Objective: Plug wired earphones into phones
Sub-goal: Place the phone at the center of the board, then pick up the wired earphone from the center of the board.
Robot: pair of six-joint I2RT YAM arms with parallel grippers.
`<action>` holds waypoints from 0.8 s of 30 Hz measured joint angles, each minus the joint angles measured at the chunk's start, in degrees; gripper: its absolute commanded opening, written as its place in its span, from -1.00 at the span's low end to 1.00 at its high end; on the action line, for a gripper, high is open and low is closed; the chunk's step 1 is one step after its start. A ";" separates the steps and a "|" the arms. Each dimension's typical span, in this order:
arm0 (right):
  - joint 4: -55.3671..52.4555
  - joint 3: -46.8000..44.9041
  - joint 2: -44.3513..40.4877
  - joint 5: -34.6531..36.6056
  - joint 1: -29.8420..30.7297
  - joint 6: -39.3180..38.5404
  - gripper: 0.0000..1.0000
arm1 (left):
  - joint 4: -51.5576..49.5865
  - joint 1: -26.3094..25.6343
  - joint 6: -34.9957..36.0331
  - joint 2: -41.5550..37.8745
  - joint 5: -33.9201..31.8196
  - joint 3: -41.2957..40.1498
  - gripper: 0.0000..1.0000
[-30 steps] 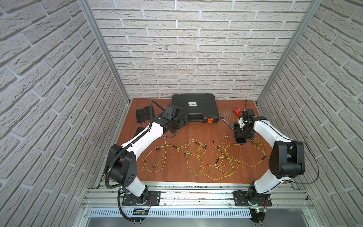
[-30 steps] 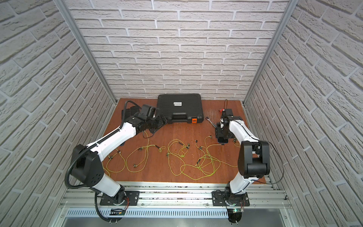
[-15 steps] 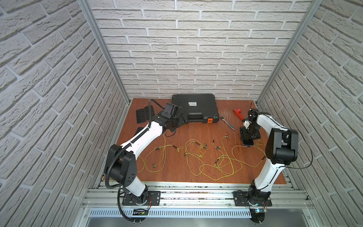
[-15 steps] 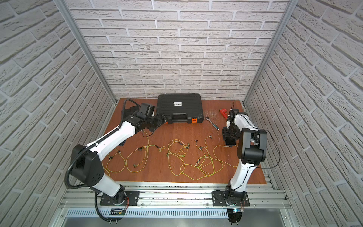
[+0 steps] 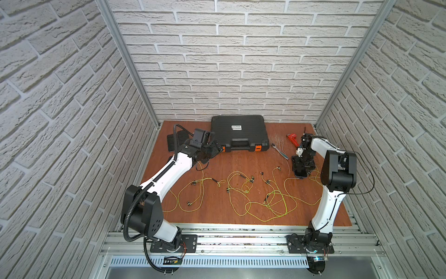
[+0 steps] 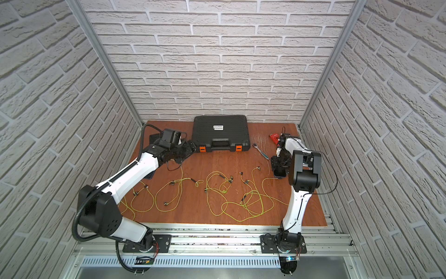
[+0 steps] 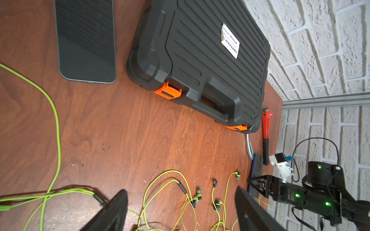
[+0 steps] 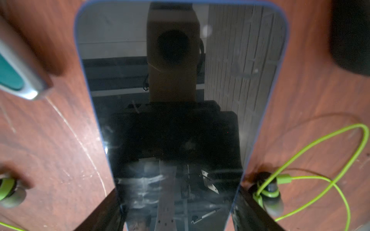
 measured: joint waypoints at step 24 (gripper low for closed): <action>2.56 -11.72 -16.85 -5.05 32.94 7.37 0.21 | 9.60 -4.35 2.03 13.31 8.37 2.19 0.65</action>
